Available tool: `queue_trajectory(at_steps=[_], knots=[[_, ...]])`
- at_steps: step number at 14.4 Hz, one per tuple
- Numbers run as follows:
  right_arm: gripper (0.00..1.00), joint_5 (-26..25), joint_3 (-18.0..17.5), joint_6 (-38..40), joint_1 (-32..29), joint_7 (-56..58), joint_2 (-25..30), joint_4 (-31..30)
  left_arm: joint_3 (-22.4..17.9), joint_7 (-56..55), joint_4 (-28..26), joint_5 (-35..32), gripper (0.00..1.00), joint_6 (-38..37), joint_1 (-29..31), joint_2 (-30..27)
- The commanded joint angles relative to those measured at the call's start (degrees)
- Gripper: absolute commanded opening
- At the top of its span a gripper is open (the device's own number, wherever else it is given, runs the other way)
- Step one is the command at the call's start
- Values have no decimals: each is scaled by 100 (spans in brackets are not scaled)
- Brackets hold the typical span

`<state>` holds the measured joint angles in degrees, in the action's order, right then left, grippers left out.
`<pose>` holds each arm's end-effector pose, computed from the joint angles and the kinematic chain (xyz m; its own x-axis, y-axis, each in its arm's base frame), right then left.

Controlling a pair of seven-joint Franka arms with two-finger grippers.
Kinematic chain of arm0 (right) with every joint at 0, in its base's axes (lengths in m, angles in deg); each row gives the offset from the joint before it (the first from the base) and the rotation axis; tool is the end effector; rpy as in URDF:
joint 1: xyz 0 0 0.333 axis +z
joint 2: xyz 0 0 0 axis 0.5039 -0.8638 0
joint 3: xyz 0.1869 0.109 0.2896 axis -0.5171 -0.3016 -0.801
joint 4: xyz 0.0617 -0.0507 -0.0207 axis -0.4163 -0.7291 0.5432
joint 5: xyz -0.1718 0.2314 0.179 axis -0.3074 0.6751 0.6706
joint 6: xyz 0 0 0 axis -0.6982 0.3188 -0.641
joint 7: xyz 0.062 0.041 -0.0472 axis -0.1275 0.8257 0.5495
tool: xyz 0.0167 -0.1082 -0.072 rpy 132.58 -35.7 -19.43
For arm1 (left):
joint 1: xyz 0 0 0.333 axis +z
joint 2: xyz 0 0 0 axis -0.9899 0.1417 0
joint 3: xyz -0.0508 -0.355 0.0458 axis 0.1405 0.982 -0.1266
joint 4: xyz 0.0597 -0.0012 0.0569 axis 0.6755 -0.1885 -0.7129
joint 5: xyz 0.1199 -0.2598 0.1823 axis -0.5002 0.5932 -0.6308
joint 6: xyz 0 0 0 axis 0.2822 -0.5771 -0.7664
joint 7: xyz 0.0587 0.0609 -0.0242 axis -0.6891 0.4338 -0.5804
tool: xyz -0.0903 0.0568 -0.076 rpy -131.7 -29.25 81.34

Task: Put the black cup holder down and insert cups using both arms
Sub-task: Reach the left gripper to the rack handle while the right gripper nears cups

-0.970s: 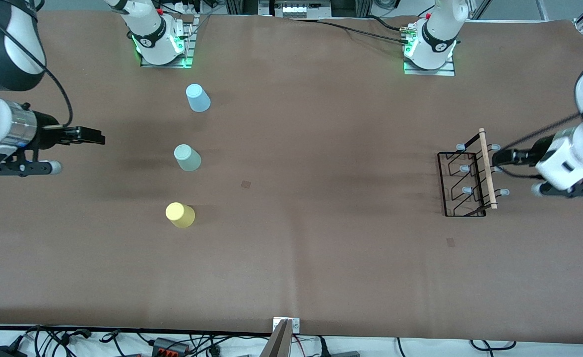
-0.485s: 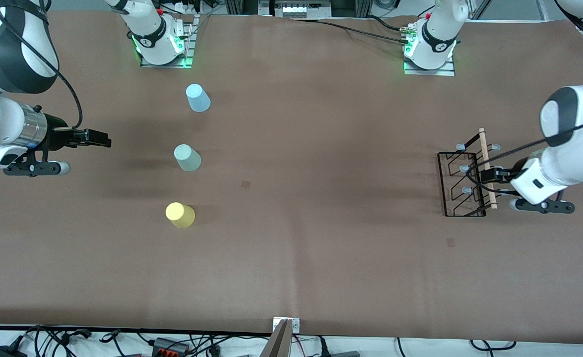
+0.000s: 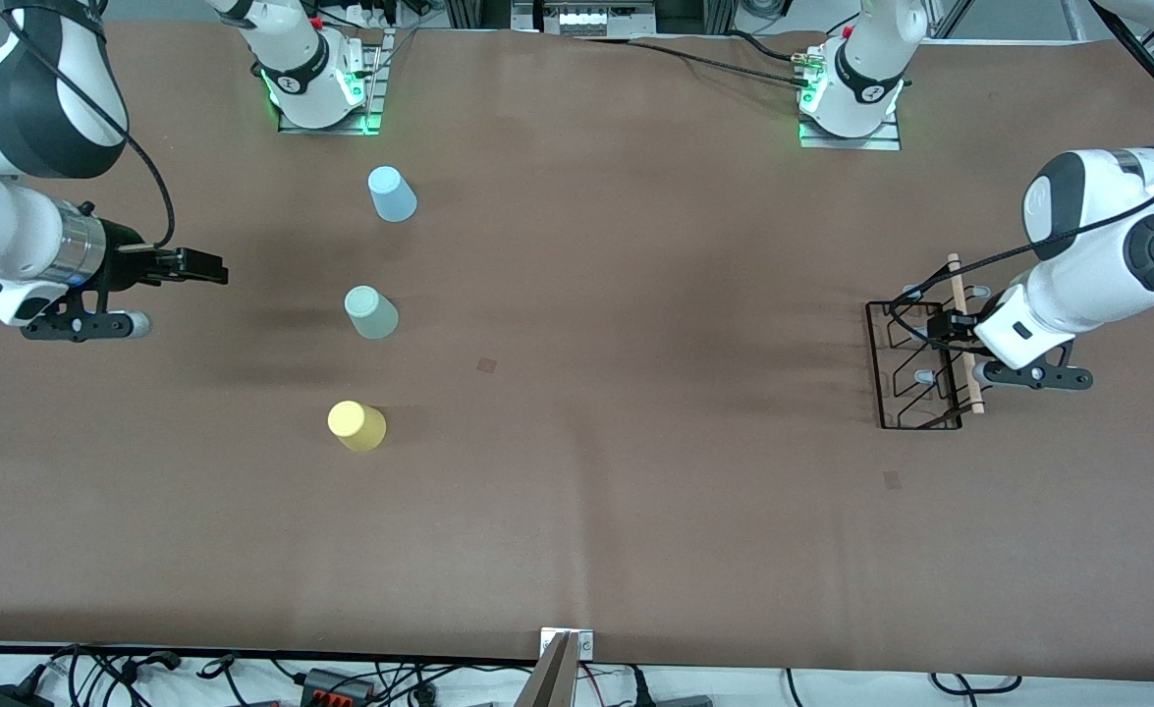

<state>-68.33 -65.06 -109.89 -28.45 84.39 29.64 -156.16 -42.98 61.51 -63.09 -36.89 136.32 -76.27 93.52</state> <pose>0.5177 0.0257 0.5050 0.9693 0.0252 -0.2446 0.0057 -0.9968 -0.0800 0.5335 0.0309 0.3985 0.9911 -0.0821 -0.1052 -0.0873 -0.9951 -0.0459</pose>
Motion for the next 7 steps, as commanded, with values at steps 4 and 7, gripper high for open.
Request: queue_trajectory(at_steps=[4,7], knots=[[100,38,8,-792,153,-46,781,-1222,20,84,-345,-133,65,324,136,-183],[100,38,-1,-970,223,-38,968,-1541,20,84,-345,-133,47,324,136,-139]])
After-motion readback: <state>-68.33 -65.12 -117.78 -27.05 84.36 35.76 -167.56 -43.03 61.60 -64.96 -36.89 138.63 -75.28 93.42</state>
